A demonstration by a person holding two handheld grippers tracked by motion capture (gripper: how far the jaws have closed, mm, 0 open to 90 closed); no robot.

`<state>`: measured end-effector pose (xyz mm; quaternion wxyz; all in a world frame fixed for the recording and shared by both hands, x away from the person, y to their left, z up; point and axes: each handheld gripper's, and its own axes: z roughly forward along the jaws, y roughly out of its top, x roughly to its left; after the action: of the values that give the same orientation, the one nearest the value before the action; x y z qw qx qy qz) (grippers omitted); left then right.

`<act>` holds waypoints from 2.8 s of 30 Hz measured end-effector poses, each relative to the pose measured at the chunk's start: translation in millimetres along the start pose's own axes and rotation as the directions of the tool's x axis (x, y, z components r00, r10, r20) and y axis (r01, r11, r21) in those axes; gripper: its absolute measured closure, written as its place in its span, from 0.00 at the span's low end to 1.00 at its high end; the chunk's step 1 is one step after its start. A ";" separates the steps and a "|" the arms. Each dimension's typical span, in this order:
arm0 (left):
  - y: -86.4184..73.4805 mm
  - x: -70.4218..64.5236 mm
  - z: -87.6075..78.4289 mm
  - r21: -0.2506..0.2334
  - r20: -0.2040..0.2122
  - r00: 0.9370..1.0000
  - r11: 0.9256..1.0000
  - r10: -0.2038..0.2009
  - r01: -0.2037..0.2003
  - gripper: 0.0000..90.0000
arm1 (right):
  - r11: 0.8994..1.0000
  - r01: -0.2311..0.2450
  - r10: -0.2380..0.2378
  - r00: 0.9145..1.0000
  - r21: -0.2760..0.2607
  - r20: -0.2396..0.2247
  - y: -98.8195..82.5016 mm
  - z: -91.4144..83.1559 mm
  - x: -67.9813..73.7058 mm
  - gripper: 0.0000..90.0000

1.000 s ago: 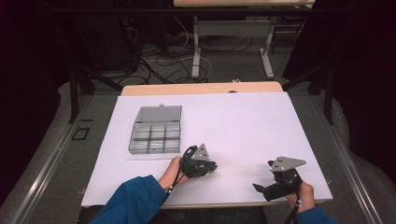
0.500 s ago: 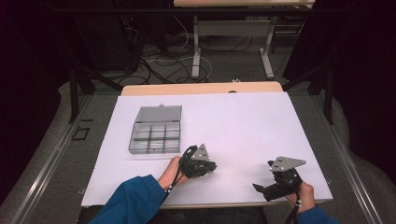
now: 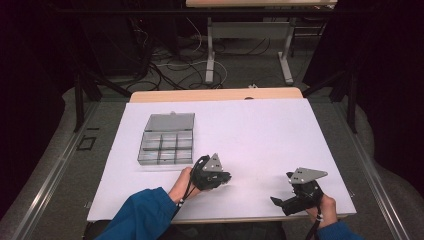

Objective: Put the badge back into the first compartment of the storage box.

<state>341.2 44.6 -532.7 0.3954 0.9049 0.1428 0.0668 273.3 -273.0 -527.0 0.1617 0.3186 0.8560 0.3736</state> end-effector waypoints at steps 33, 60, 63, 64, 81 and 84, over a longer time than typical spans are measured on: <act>-12.1 17.6 -39.5 -0.080 -0.098 0.991 0.994 -0.087 0.079 0.95 | 1.000 -0.001 0.001 1.000 0.005 0.010 -0.3 0.5 -0.6 0.00; -22.0 35.8 -67.4 -0.106 -0.167 0.977 0.987 -0.135 0.118 0.95 | 1.000 -0.002 0.002 1.000 0.005 0.013 -0.1 0.4 -0.6 0.00; -24.2 39.1 -72.1 -0.111 -0.180 0.973 0.986 -0.142 0.124 0.95 | 1.000 -0.002 0.002 1.000 0.006 0.014 -0.1 0.2 -0.5 0.00; -25.2 40.2 -73.5 -0.115 -0.185 0.972 0.986 -0.145 0.125 0.95 | 1.000 -0.002 0.002 1.000 0.005 0.014 -0.1 0.3 -0.5 0.00; -38.1 53.8 -95.4 -0.154 -0.240 0.949 0.973 -0.204 0.171 0.95 | 1.000 -0.010 0.010 1.000 0.008 0.014 0.0 1.0 -0.1 0.00; -38.4 55.4 -97.9 -0.150 -0.247 0.947 0.973 -0.206 0.173 0.95 | 1.000 -0.007 0.007 1.000 0.009 0.012 -0.1 1.0 -0.5 0.00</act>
<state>363.1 154.8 -494.0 0.4344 0.8432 0.2755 0.1561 274.1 -272.8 -527.7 0.1640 0.3247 0.8556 0.3683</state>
